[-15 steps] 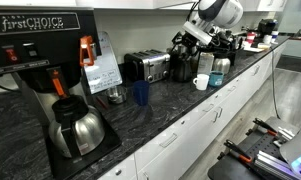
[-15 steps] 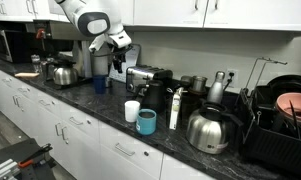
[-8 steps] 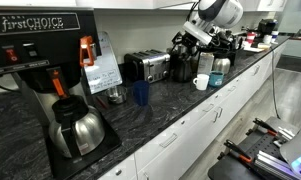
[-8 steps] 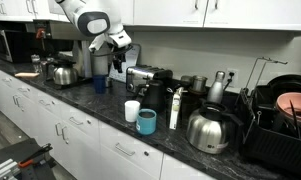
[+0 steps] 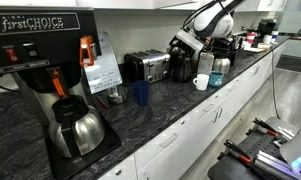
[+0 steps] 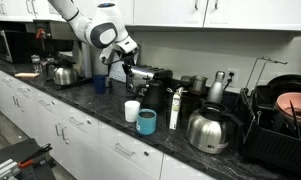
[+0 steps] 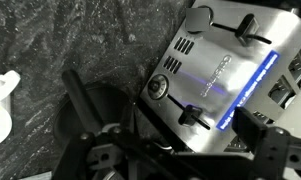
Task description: Push the right lever on the toaster downwards
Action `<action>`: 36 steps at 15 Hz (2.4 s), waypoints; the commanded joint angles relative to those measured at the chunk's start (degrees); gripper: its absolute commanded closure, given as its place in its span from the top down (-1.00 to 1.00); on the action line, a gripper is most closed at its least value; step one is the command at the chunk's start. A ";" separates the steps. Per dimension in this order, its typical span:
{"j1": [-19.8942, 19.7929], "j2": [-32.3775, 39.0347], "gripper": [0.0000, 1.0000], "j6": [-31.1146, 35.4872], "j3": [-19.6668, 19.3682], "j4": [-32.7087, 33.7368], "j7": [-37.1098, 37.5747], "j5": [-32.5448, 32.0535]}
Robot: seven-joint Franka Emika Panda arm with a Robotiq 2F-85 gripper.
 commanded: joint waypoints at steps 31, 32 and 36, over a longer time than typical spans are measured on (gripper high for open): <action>4.04 19.53 -1.00 4.27 -7.72 19.82 32.84 -11.84; 3.88 19.48 -1.00 4.34 -7.42 19.80 32.79 -11.69; 4.09 18.73 -1.00 4.76 -7.52 18.90 32.87 -11.99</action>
